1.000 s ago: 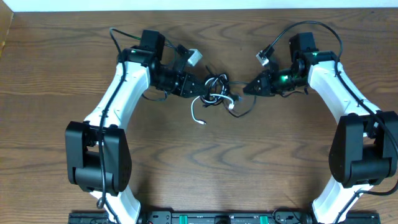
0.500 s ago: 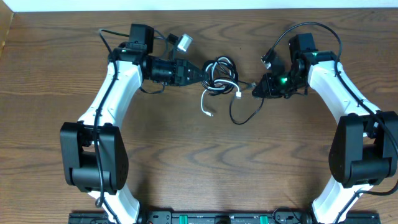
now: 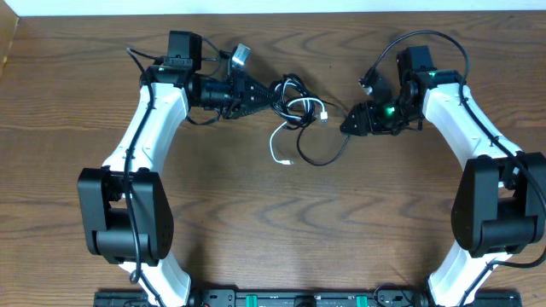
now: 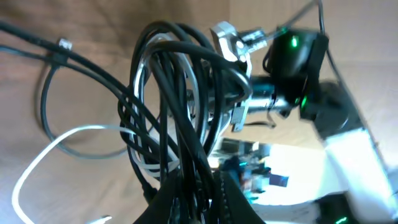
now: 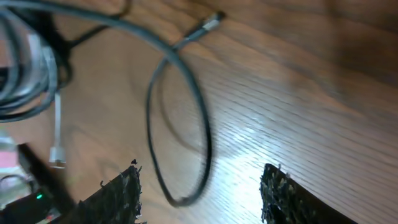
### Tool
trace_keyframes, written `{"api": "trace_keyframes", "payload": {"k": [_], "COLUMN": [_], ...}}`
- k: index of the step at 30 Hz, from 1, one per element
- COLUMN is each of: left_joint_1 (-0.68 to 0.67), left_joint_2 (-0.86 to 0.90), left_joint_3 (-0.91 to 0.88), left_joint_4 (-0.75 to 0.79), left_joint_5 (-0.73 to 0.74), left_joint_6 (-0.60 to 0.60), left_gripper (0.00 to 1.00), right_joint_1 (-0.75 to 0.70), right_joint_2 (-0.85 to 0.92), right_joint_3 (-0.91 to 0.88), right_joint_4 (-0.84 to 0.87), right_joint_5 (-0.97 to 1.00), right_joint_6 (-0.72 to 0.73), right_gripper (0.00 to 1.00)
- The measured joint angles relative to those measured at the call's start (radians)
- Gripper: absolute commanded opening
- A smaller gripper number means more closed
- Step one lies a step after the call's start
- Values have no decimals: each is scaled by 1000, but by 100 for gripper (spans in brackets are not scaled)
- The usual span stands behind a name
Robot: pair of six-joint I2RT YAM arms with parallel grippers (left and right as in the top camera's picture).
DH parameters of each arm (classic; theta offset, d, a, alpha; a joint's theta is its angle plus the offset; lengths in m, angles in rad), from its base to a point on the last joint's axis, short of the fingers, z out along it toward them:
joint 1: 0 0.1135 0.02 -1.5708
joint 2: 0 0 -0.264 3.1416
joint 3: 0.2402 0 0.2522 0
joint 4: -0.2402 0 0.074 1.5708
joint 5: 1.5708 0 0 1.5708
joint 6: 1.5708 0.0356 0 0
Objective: Untangle cables
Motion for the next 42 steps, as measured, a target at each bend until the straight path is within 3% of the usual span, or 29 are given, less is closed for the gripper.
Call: {"api": "trace_keyframes", "payload": {"k": [7,11,17,22,31,38,42], "left_joint_1": [0,0,0,0,-12,-13,-13], "left_joint_2": [0,0,0,0,0,0,0], "left_joint_3": [0,0,0,0,0,0,0], "left_joint_4": [3,5,5,5,-68,-81,-82], "left_joint_5": [-1,-2,-48,-59,-49,-12,27], "left_joint_6": [-427,-617,-777,-906,-983,-990,-1005], "left_gripper": [8,8,8,7,8,8,8], "right_joint_1": [-31,-35,10,112,338,393,397], "right_joint_2": [-13,-124,-316,-318,-311,-299,-257], "right_joint_3": [0,1,15,19,19,19,19], "right_joint_4": [-3,2,21,23,126,127,126], "right_joint_5": [-124,-153,-168,-94,223,279,283], "right_joint_6": [-51,-110,-170,-183,-193,-193,-193], "right_gripper": [58,59,60,61,64,63,57]}}
